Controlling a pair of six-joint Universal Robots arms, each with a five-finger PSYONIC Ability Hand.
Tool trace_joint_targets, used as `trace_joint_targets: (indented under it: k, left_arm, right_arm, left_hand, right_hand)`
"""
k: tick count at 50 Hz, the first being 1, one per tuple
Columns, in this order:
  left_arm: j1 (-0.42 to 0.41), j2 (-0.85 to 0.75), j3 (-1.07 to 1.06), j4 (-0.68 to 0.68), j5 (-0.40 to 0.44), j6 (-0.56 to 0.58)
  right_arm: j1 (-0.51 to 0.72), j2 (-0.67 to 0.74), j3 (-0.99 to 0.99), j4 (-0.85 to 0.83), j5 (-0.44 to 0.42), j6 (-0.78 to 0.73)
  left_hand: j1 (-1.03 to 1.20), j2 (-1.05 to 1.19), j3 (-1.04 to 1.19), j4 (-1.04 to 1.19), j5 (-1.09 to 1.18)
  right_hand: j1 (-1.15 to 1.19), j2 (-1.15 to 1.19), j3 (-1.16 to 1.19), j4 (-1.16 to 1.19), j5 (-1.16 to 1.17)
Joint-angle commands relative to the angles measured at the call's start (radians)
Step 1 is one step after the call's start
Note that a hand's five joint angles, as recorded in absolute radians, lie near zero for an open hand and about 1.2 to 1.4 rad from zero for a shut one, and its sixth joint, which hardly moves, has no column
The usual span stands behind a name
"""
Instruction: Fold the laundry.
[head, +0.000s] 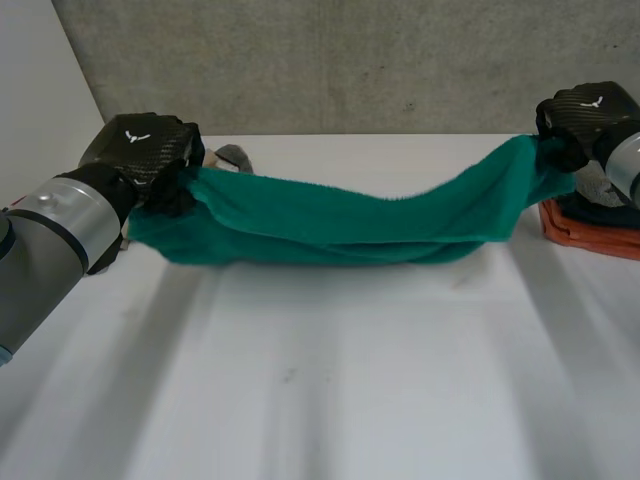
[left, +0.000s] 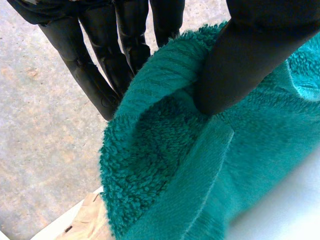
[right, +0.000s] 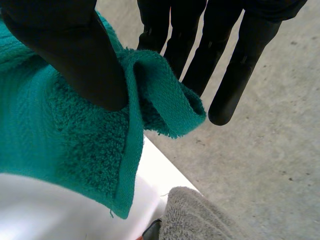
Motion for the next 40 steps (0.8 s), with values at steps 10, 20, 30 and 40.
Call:
trace_joint_targets:
  k: [10, 20, 30, 40]
  left_arm:
    - [-0.066, -0.182, 0.050, -0.088, 0.024, 0.000]
    - [-0.069, -0.114, 0.058, -0.120, 0.026, -0.008]
    - [-0.133, -0.011, 0.066, -0.136, 0.030, -0.050]
    - [-0.175, 0.042, 0.054, -0.136, 0.016, -0.052]
  right_arm:
    - [0.144, 0.532, -0.543, 0.060, 0.199, -0.098]
    - [0.151, 0.264, -0.356, 0.322, 0.294, -0.029]
    - [0.165, 0.112, 0.041, 0.149, 0.038, 0.115]
    - [0.228, 0.337, -0.060, -0.040, 0.101, 0.077]
  left_hand:
    - [0.243, 0.202, 0.214, 0.204, 0.234]
    - [0.243, 0.202, 0.214, 0.204, 0.234]
    - [0.243, 0.202, 0.214, 0.204, 0.234]
    - [0.238, 0.197, 0.209, 0.199, 0.228]
  right_hand:
    - [-0.931, -0.996, -1.004, -1.019, -0.972]
    - [-0.931, -0.996, -1.004, -1.019, -0.972]
    - [-0.854, -0.920, -0.928, -0.943, -0.895]
    - [-0.772, -0.838, -0.846, -0.861, -0.813]
